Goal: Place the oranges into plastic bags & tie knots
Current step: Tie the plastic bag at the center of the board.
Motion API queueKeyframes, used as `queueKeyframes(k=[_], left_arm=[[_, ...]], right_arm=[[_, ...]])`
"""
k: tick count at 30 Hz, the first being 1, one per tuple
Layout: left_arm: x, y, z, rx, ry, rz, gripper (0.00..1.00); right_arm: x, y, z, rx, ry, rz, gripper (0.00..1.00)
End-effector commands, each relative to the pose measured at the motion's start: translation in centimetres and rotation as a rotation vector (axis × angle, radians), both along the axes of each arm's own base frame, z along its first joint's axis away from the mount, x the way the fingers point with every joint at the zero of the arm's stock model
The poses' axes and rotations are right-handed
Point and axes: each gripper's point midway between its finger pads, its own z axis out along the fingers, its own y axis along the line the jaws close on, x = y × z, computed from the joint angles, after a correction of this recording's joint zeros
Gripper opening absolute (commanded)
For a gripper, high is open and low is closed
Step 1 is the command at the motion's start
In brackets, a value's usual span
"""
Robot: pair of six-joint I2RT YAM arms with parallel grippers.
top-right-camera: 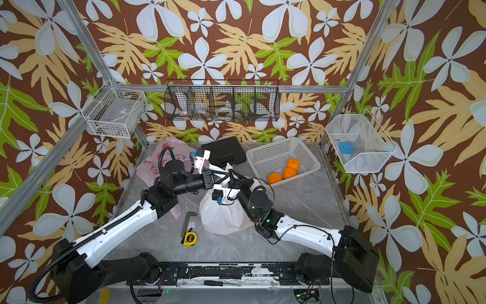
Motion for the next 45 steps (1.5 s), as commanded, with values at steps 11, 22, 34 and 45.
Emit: queueKeyframes(k=[11,22,34,45], left_arm=[[0.1,0.0,0.5,0.02,-0.047,-0.005,0.58],[0.3,2.2,0.1,0.101,-0.135,0.088,0.81],[-4.1,6.5,-0.7,0.223,-0.453,0.149,0.75],[-11.1,-1.1,-5.4,0.184,-0.475,-0.054,0.59]], right_arm=[[-0.8,0.0,1.2,0.07,0.009,0.044,0.0],[-1.4,-1.2,0.1,0.091,0.093,0.039,0.0],[-3.6,-2.0,-4.7,0.142,0.51,0.085,0.0],[-4.1,-2.6,-4.5,0.243,0.697,0.054,0.0]])
